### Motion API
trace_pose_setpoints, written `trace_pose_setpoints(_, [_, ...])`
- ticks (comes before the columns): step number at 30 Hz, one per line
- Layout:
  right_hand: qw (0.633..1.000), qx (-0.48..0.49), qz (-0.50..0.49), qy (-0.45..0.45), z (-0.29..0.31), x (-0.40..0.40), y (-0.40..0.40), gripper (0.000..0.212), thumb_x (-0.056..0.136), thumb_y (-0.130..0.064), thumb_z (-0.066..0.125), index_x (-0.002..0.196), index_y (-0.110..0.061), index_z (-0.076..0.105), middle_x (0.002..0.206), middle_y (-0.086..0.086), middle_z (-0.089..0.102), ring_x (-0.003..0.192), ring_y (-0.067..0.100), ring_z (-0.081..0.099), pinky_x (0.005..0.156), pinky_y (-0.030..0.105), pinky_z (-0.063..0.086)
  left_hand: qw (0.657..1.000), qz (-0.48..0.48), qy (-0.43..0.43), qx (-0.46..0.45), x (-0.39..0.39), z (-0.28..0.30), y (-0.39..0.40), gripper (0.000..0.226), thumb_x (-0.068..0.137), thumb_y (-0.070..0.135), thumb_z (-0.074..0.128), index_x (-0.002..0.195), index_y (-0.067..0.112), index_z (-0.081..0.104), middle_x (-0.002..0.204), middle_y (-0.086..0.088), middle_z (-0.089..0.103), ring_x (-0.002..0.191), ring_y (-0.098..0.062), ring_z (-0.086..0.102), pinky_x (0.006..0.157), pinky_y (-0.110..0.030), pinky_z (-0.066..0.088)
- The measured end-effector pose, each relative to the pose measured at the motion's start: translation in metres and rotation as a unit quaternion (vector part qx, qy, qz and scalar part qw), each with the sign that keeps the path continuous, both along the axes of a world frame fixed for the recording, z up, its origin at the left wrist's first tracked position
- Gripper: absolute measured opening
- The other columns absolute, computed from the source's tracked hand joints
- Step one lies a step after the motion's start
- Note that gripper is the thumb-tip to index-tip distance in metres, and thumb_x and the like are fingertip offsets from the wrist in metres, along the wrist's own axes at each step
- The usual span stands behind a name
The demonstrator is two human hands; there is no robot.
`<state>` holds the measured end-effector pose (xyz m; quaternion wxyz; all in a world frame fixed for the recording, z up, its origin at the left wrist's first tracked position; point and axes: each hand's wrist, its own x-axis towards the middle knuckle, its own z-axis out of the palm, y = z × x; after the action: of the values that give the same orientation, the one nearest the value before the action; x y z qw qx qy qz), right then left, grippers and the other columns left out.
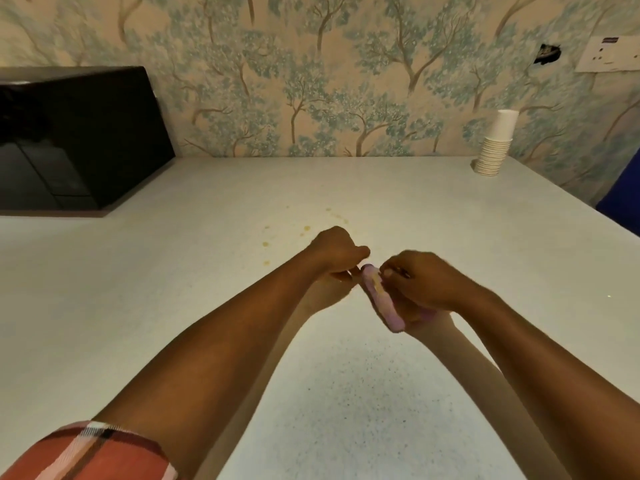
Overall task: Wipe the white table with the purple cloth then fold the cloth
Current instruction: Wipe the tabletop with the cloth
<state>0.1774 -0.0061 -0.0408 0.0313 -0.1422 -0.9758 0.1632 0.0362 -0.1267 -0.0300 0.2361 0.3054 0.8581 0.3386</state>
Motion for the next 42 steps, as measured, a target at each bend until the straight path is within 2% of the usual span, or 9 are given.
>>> trace_pose_setpoints(2, [0.999,0.025,0.036,-0.006,-0.018,0.002,-0.006,0.034,0.105,-0.029,0.049,0.103,-0.003,0.071,0.103,0.012,0.069,0.095,0.028,0.062,0.084,0.041,0.046,0.988,0.031,0.146,0.024,-0.007,-0.008,-0.021,0.034,0.084,0.029,0.055,0.078,0.001,0.072,0.076,-0.013,0.076,0.071,-0.029,0.072,0.076,-0.038,0.058])
trace_pose_setpoints(4, [0.999,0.036,0.034,0.011,-0.032,0.004,-0.009,0.034,0.106,-0.027,0.047,0.097,-0.001,0.066,0.1,0.014,0.066,0.094,0.029,0.059,0.083,0.035,0.037,0.974,0.049,0.215,0.057,-0.017,-0.012,-0.049,0.029,0.084,0.032,0.054,0.081,0.01,0.074,0.076,-0.007,0.075,0.069,-0.024,0.069,0.076,-0.036,0.056])
trace_pose_setpoints(9, [0.995,0.077,-0.063,-0.018,-0.042,-0.012,-0.003,0.049,0.11,-0.034,0.03,0.149,-0.011,0.05,0.156,0.017,0.046,0.143,0.042,0.04,0.118,0.047,0.029,0.963,0.049,0.238,0.112,-0.049,-0.028,-0.124,0.018,0.089,0.024,0.057,0.09,0.016,0.073,0.085,0.001,0.074,0.074,-0.017,0.068,0.076,-0.033,0.055])
trace_pose_setpoints(13, [0.988,0.106,-0.105,-0.038,-0.039,-0.043,-0.023,0.047,0.109,-0.034,0.028,0.146,-0.015,0.049,0.15,0.015,0.049,0.138,0.045,0.044,0.115,0.054,0.034,0.947,0.124,0.28,0.098,-0.068,-0.057,-0.184,0.02,0.09,0.029,0.054,0.1,0.021,0.07,0.103,0.003,0.069,0.094,-0.015,0.064,0.083,-0.028,0.047])
trace_pose_setpoints(17, [0.99,0.09,-0.095,-0.044,-0.038,-0.07,-0.068,0.048,0.108,-0.036,0.028,0.146,-0.013,0.048,0.152,0.015,0.046,0.141,0.046,0.04,0.117,0.055,0.031,0.93,0.155,0.318,0.102,-0.078,-0.084,-0.229,0.032,0.091,0.03,0.057,0.121,0.019,0.063,0.129,-0.002,0.062,0.109,0.005,0.047,0.094,-0.007,0.027])
trace_pose_setpoints(22, [0.993,0.097,-0.058,-0.036,-0.047,-0.053,-0.127,0.047,0.107,-0.036,0.028,0.146,-0.015,0.044,0.157,0.008,0.042,0.145,0.04,0.036,0.117,0.053,0.03,0.938,0.129,0.32,0.041,-0.097,-0.091,-0.255,0.046,0.094,0.03,0.056,0.133,0.006,0.057,0.147,-0.011,0.049,0.14,-0.025,0.037,0.115,-0.031,0.024])
trace_pose_setpoints(28, [0.978,0.13,-0.149,-0.071,-0.037,-0.011,-0.13,0.061,0.097,-0.033,0.009,0.144,-0.015,0.044,0.152,0.009,0.048,0.142,0.037,0.041,0.118,0.051,0.031,0.954,0.089,0.286,0.008,-0.099,-0.093,-0.262,0.062,0.095,0.045,0.047,0.147,0.012,0.037,0.16,-0.007,0.026,0.15,-0.024,0.013,0.12,-0.038,0.014])
trace_pose_setpoints(33, [0.968,0.079,-0.223,-0.082,-0.01,-0.058,-0.143,0.043,0.104,-0.021,0.034,0.141,-0.006,0.048,0.148,0.016,0.046,0.144,0.043,0.036,0.119,0.054,0.029,0.957,0.078,0.278,-0.035,-0.1,-0.095,-0.259,0.066,0.097,0.051,0.038,0.149,0.011,0.031,0.162,-0.007,0.021,0.151,-0.024,0.009,0.121,-0.039,0.013])
trace_pose_setpoints(42, [0.988,0.018,-0.115,-0.105,-0.016,-0.094,-0.238,0.056,0.105,-0.029,0.031,0.159,-0.014,0.025,0.17,0.011,0.02,0.157,0.048,0.003,0.125,0.063,0.006,0.949,0.063,0.296,-0.083,-0.102,-0.093,-0.255,0.066,0.098,0.05,0.031,0.15,0.009,0.028,0.161,-0.012,0.022,0.15,-0.031,0.012,0.121,-0.043,0.013])
